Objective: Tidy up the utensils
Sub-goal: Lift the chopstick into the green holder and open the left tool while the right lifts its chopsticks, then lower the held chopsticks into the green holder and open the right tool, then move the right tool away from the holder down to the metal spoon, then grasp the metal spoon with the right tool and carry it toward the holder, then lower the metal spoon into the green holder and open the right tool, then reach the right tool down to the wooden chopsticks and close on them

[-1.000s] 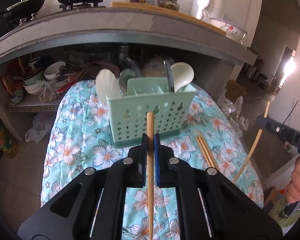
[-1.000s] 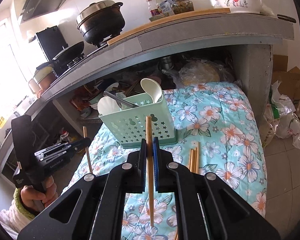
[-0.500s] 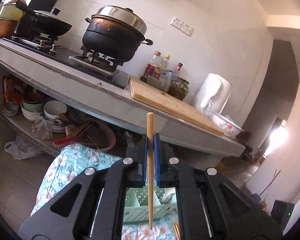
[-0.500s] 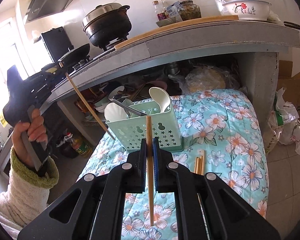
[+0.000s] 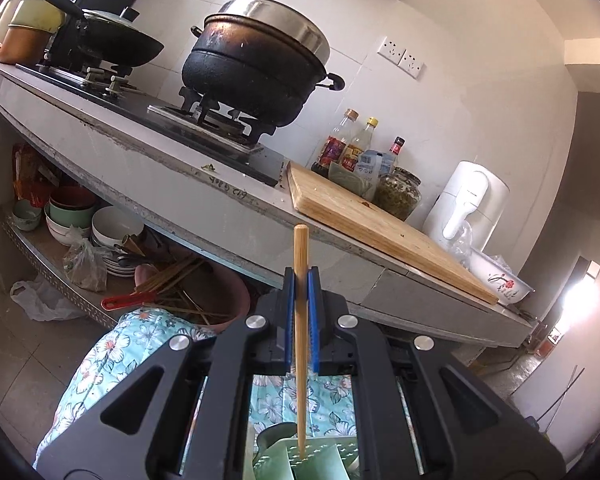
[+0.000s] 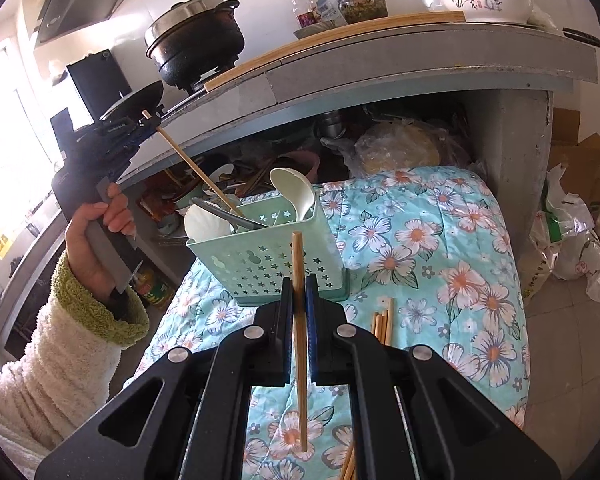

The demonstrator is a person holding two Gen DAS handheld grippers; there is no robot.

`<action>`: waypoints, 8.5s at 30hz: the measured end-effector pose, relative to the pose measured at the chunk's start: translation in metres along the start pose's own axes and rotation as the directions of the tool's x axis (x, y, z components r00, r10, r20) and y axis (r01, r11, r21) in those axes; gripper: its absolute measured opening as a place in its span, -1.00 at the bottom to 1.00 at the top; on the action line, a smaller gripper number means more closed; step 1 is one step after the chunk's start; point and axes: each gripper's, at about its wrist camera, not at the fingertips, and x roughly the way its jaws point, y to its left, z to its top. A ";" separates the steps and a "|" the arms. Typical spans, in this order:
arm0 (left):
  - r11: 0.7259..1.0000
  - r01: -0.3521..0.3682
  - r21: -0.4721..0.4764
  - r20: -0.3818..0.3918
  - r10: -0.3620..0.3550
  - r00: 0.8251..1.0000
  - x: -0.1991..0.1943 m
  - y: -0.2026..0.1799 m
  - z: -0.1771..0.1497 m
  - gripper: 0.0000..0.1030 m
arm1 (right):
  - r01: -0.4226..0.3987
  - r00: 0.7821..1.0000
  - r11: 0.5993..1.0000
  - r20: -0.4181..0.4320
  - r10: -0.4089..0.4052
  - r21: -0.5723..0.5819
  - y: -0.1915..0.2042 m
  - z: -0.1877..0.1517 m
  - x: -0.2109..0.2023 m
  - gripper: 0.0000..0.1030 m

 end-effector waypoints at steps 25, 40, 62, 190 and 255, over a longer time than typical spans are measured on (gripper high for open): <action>0.997 0.072 0.031 -0.171 -0.065 0.983 -0.012 0.006 -0.060 -0.33 | 0.010 0.992 0.999 0.124 -0.004 -0.045 0.016 0.056 -0.033 -0.88; 0.999 0.008 0.043 -0.115 -0.003 0.993 -0.082 0.041 -0.064 -0.33 | 0.021 0.920 0.981 0.388 0.057 -0.194 0.090 0.196 -0.050 -0.88; 0.997 -0.039 0.069 -0.176 0.051 0.983 -0.082 0.066 -0.098 -0.34 | 0.059 0.987 0.934 0.161 -0.002 -0.353 0.133 0.172 0.129 -0.87; 0.994 -0.109 0.010 -0.300 0.107 0.948 -0.125 0.102 -0.157 -0.53 | -0.112 0.876 0.994 -0.472 0.099 0.002 0.001 -0.118 0.118 -0.72; 0.970 -0.114 0.214 -0.484 0.207 0.850 -0.130 0.054 -0.224 0.63 | 0.069 0.991 0.991 -0.126 -0.054 0.117 -0.054 -0.049 0.030 -0.49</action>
